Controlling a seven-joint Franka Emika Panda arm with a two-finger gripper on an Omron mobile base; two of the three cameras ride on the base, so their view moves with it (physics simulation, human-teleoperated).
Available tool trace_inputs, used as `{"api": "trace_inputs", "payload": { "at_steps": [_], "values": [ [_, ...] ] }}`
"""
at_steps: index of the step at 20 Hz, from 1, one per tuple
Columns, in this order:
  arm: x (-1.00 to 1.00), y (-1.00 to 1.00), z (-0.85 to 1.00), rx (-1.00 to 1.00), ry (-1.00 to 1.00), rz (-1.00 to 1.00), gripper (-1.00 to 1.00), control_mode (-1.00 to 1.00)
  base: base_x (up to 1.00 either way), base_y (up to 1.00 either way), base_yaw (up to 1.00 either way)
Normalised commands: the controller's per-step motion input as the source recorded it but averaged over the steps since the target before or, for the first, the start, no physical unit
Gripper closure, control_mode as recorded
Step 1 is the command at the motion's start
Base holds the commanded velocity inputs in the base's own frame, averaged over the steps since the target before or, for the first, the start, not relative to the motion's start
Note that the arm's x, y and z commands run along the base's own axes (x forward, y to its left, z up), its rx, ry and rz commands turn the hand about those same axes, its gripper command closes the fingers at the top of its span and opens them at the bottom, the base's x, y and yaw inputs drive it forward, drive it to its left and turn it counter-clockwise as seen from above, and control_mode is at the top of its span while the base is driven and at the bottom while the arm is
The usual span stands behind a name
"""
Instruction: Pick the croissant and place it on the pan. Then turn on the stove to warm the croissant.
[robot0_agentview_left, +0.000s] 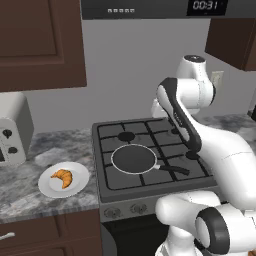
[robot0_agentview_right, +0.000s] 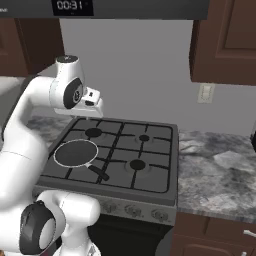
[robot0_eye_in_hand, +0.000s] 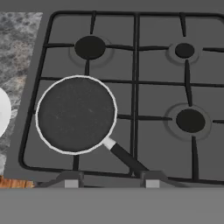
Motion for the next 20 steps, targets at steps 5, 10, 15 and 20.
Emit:
{"api": "trace_inputs", "payload": {
  "at_steps": [5, 10, 15, 20],
  "values": [
    [0.00, 0.60, 0.21, -0.09, -0.03, 0.01, -1.00, -1.00, 0.00, 0.00, 0.00],
    [-0.01, 1.00, 0.52, -0.13, -0.02, 0.07, -1.00, -1.00, 0.00, 0.00, 0.00],
    [-0.09, 1.00, 0.26, -0.05, 0.00, 0.14, -1.00, -1.00, 0.00, 0.00, 0.00],
    [-0.47, 1.00, -0.09, 0.03, 0.00, 0.21, -1.00, -1.00, 0.00, 0.00, 0.00]
  ]
}}
